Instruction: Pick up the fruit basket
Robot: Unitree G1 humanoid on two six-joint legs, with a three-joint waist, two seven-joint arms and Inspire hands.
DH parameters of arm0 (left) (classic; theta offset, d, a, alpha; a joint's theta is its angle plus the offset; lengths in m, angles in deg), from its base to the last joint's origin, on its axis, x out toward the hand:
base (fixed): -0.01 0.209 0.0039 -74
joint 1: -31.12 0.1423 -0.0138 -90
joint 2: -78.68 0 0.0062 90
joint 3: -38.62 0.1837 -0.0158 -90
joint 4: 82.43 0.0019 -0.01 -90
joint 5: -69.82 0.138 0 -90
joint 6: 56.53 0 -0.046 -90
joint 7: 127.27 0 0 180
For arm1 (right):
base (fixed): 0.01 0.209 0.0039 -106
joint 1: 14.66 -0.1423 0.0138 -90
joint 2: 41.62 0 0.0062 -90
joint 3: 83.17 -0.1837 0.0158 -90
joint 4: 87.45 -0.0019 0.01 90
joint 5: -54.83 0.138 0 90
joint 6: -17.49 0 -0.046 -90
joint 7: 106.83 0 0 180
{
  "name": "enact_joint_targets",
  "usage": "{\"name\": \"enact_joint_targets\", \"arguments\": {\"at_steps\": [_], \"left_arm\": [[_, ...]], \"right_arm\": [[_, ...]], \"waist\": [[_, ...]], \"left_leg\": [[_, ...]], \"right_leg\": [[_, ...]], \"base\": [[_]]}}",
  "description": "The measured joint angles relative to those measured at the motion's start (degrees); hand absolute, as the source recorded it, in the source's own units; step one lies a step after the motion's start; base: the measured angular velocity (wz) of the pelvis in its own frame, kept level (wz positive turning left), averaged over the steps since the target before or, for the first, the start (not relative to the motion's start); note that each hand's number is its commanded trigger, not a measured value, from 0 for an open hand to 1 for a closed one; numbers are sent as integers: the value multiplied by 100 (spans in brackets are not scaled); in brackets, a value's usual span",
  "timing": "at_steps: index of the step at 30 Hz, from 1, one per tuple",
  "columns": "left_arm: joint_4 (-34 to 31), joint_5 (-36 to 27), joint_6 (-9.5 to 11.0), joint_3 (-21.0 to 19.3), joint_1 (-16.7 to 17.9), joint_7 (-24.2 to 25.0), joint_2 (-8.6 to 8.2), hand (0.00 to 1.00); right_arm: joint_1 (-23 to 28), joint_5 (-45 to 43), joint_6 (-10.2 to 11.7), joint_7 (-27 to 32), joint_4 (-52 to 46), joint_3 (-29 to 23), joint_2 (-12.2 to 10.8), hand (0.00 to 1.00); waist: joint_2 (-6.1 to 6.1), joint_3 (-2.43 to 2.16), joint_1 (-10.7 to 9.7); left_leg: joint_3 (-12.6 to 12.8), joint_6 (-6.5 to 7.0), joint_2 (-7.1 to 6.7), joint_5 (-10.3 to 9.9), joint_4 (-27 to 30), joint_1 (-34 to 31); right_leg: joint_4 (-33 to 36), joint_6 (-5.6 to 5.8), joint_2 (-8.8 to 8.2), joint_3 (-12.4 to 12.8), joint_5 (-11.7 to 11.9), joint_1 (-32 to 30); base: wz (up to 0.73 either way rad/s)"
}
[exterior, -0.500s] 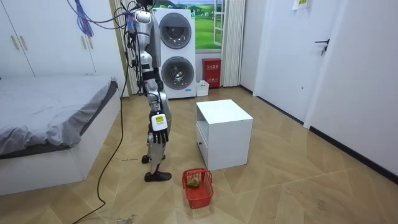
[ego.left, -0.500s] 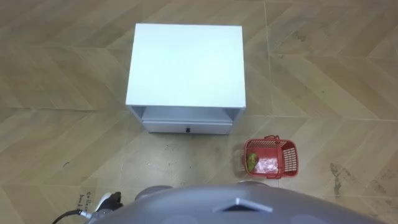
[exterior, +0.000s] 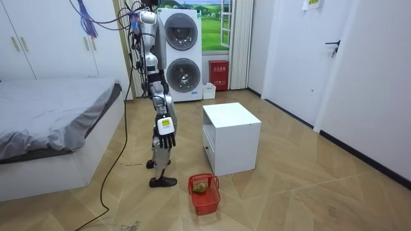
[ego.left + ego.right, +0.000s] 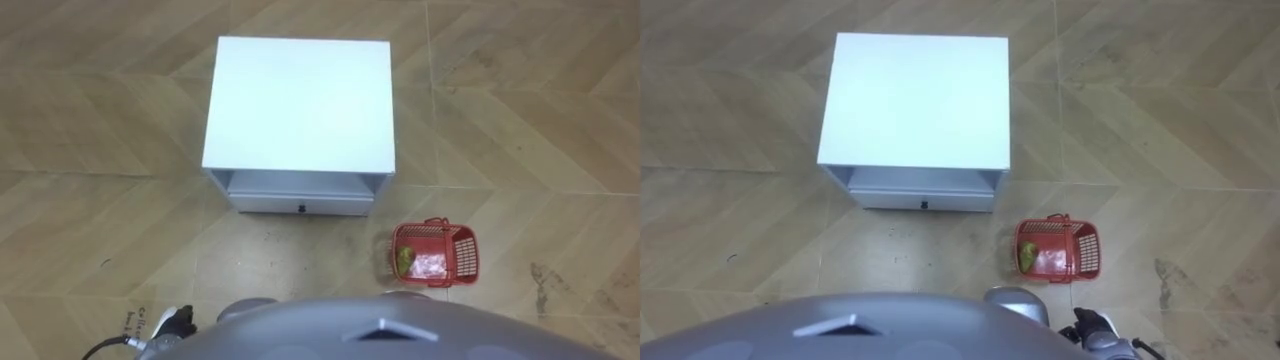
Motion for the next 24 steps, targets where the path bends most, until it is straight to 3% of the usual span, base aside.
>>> {"name": "enact_joint_targets", "arguments": {"at_steps": [24], "left_arm": [[38, -1, -7, -1, 18, 18, 2, 0]], "right_arm": [[-27, 22, -1, 2, 11, -38, -5, 0]], "waist": [[-36, -5, 15]], "left_leg": [[19, 0, 3, 0, 15, 7]], "right_leg": [[2, -1, -2, 28, 0, -45]], "base": [[0]]}}
